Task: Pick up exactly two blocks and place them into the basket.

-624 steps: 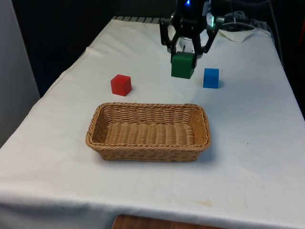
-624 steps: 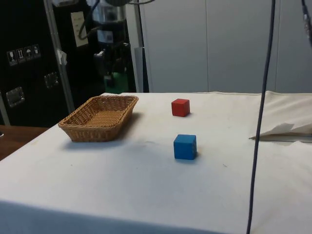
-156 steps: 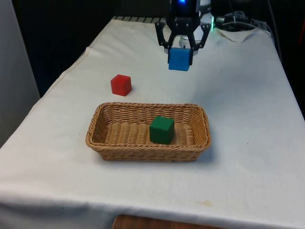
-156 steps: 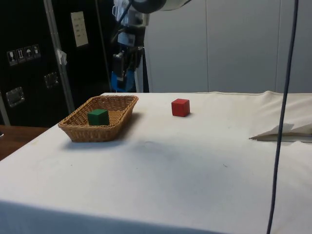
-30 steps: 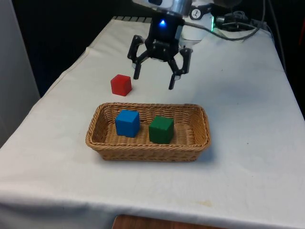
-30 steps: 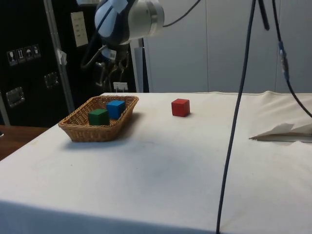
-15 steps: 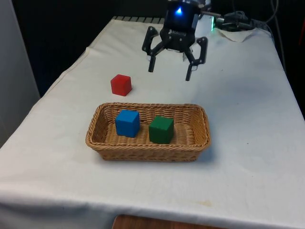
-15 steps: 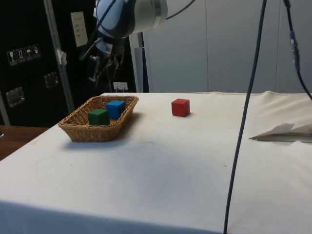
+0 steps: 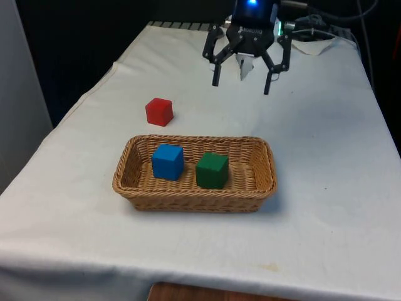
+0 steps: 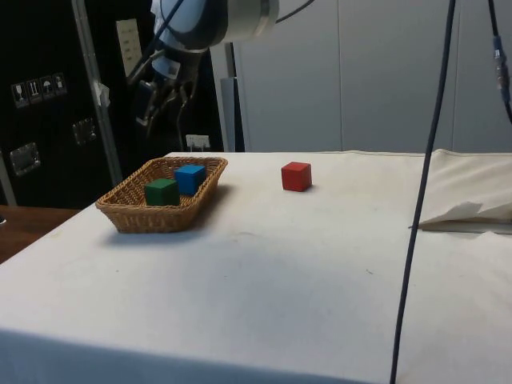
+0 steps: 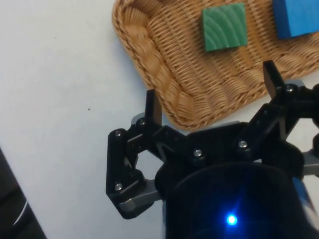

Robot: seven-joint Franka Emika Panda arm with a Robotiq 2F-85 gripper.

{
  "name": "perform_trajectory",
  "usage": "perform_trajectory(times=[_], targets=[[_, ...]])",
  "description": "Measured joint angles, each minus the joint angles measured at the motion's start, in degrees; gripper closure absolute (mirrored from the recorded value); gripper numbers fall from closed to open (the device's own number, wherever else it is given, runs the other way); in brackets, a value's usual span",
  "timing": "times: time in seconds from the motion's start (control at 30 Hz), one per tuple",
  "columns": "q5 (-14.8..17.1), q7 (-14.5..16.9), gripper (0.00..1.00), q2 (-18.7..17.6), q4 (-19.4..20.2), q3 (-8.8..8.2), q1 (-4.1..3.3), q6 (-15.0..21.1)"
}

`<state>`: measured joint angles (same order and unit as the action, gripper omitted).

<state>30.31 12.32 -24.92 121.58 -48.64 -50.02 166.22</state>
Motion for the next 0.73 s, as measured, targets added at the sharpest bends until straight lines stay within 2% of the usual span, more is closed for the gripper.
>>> perform_trajectory(times=[0.3,0.73], targets=[[-0.74,0.06,0.00,2.12,1.03,0.92,-0.40,0.69],[-5.73,1.32,0.00,5.56,3.09,1.15,-0.40,0.80]])
